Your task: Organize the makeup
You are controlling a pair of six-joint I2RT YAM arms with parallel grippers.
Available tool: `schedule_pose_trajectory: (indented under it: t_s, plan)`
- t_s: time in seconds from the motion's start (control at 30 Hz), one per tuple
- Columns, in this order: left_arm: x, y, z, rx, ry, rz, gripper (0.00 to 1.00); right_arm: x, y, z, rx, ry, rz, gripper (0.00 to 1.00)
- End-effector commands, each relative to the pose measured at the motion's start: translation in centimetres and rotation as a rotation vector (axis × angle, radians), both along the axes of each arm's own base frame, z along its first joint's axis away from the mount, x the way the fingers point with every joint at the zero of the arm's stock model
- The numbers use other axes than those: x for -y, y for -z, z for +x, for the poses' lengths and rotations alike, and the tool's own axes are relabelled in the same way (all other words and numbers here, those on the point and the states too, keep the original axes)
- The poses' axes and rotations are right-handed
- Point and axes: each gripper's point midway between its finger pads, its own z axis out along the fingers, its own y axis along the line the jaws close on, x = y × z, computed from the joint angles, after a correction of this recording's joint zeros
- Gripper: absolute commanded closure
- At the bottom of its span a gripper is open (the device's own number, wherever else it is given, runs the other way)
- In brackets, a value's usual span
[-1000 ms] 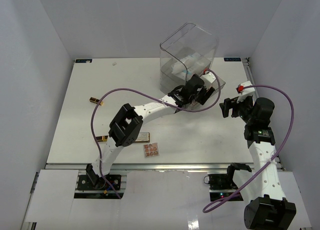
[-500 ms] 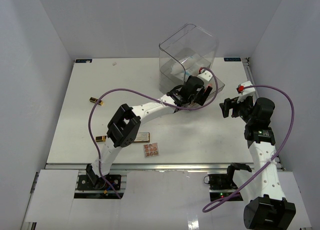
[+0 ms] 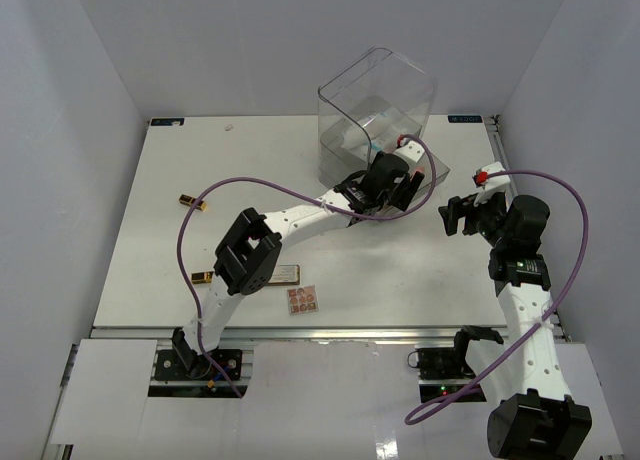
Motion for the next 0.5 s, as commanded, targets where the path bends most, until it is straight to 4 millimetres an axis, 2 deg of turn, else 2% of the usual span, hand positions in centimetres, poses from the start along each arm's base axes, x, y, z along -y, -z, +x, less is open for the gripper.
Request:
schedule_pose_trajectory:
  t_s: [0.0, 0.07, 0.17, 0.47]
  plan:
    - [-1.14, -4.89, 0.06, 0.054, -0.030, -0.036, 0.44, 0.01, -2.83, 0.35, 0.080, -0.003, 0.000, 0.18]
    - [-1.15, -4.80, 0.00, 0.053, -0.031, -0.033, 0.40, 0.01, -2.84, 0.35, 0.080, -0.003, 0.000, 0.18]
    - [-1.20, -4.96, 0.02, 0.056, -0.033, -0.032, 0.27, 0.01, -2.87, 0.34, 0.081, -0.003, -0.001, 0.18]
    - [-0.56, -5.50, -0.77, 0.052, -0.011, -0.044, 0.20, 0.03, -2.88, 0.33, 0.082, -0.002, 0.000, 0.17]
